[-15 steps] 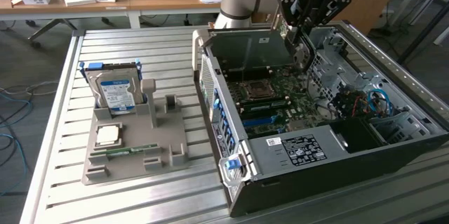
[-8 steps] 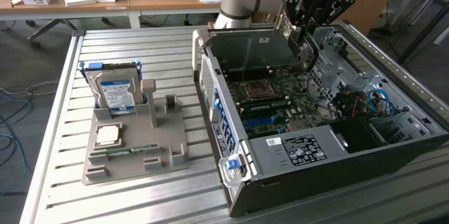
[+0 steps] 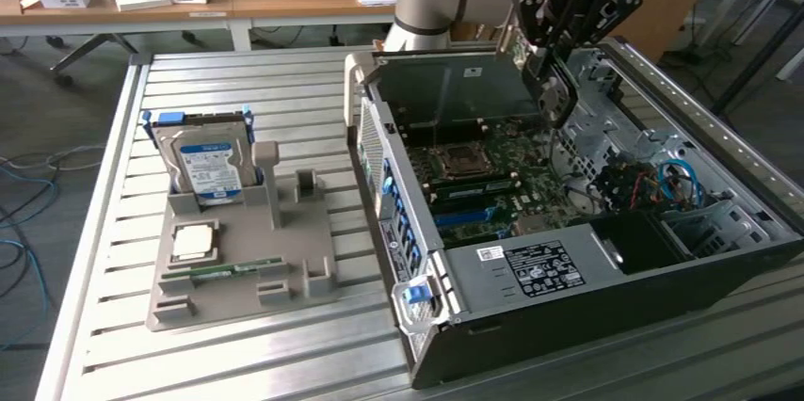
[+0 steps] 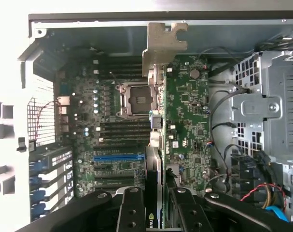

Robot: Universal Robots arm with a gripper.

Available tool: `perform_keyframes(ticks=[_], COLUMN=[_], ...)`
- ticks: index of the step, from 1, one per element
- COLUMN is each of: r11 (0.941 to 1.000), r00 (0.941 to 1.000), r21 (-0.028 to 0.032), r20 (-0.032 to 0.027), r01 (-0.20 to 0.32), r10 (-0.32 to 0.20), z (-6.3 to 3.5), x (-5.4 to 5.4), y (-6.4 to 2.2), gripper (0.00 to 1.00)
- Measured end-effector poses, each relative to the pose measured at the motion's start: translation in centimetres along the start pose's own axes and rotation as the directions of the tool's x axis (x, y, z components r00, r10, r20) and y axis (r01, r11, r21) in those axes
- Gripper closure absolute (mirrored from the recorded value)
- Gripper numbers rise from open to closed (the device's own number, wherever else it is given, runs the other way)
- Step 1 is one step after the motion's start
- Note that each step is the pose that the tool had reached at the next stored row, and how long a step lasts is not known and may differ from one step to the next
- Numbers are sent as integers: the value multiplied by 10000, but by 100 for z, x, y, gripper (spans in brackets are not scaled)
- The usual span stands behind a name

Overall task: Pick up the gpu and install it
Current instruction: 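Pick up the gpu and move the gpu toward the slot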

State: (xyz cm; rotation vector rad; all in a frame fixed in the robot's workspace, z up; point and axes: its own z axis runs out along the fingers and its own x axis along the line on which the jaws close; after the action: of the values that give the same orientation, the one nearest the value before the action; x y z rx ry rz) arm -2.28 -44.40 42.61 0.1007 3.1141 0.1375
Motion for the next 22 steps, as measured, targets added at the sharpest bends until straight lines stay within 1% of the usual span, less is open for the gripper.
perform_keyframes(ticks=[3, 22], r11=[10000, 10000], r00=[10000, 10000], r21=[-12, -18], r20=[-1, 0], r01=[0, -1], r10=[0, 1], z=[1, 2], x=[-35, -65], y=[2, 4], gripper=[74, 74])
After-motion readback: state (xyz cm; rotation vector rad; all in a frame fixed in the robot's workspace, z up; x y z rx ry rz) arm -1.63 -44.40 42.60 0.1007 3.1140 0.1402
